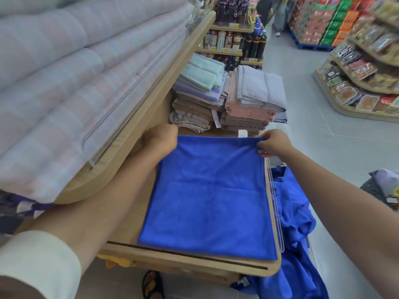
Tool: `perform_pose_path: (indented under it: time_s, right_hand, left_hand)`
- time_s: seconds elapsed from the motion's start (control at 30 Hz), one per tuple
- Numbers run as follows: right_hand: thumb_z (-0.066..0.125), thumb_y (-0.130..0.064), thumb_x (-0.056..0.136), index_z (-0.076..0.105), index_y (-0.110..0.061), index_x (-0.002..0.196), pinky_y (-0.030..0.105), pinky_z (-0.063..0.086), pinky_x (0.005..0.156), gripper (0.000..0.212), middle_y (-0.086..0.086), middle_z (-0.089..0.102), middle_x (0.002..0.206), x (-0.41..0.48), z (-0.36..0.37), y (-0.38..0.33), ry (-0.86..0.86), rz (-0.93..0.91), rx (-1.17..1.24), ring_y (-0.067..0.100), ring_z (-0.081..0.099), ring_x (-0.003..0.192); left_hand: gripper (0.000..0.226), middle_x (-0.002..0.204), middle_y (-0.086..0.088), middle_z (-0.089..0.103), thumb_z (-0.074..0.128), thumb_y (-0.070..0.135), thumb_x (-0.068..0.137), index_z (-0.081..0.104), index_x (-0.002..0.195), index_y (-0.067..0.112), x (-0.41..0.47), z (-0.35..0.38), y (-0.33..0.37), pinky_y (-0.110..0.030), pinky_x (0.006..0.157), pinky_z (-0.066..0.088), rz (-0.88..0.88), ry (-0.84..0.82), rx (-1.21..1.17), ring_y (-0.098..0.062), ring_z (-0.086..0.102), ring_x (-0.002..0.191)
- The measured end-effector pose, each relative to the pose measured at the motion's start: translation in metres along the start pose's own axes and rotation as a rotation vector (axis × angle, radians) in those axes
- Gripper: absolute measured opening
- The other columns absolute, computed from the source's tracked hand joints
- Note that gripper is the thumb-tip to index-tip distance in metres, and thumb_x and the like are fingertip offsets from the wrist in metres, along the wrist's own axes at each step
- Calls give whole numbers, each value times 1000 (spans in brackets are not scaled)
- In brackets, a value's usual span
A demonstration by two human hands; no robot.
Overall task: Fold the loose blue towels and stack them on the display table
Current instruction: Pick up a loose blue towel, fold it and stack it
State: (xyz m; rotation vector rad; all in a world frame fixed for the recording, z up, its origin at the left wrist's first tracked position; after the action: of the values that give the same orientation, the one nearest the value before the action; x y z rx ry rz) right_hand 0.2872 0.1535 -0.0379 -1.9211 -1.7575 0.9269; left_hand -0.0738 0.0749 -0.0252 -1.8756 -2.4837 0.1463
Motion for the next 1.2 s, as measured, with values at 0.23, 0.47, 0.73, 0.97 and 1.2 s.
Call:
perform_pose_path:
  time_s: [0.23,0.47,0.73,0.97,1.2]
  right_hand:
    - [66,-6,89,68,-15,88,28,60,50,9,7,71,77,-43,-20,-1,-17,-82,118,12,70,53]
    - [72,-5,89,73,-26,85,22,45,48,22,1,65,58,-127,-60,12,-87,-339,144,13,60,51]
    - [79,-22,82,70,-44,90,26,52,58,25,-16,67,100,-231,-16,67,-328,-547,-229,14,61,63]
    - [57,-63,82,65,-50,85,13,42,59,16,-33,64,101,-255,6,73,-284,-539,-381,-6,60,80]
    - [52,-30,103,49,-19,148,35,39,112,46,-3,49,151,-220,126,-11,-126,-579,-287,14,44,138]
  left_hand:
    - [13,105,-9,71,66,22,94,70,105,16,-48,-44,-9,-27,65,35,85,141,-355,-30,64,92]
    - [8,86,-12,61,62,-12,91,68,95,-14,-147,-84,-32,-2,65,35,251,215,-771,1,53,67]
    - [24,96,31,62,82,22,83,74,98,39,-236,19,-75,-25,62,46,326,104,-477,6,53,76]
    - [30,105,35,64,51,66,88,68,102,46,-260,58,-66,-27,70,53,355,45,-406,8,63,92]
    - [41,148,-4,53,46,24,104,55,143,14,-198,67,33,-40,117,32,316,130,-456,-24,42,142]
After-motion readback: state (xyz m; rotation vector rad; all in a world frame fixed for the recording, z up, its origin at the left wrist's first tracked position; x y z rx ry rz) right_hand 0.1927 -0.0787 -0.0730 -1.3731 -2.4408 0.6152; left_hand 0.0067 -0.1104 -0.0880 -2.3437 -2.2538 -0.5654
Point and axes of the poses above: each hand's wrist, its own x-axis towards the middle knuckle, its own z-axis out of the palm, y = z × x, the point moved 5 cm from there along x, towards the middle knuckle
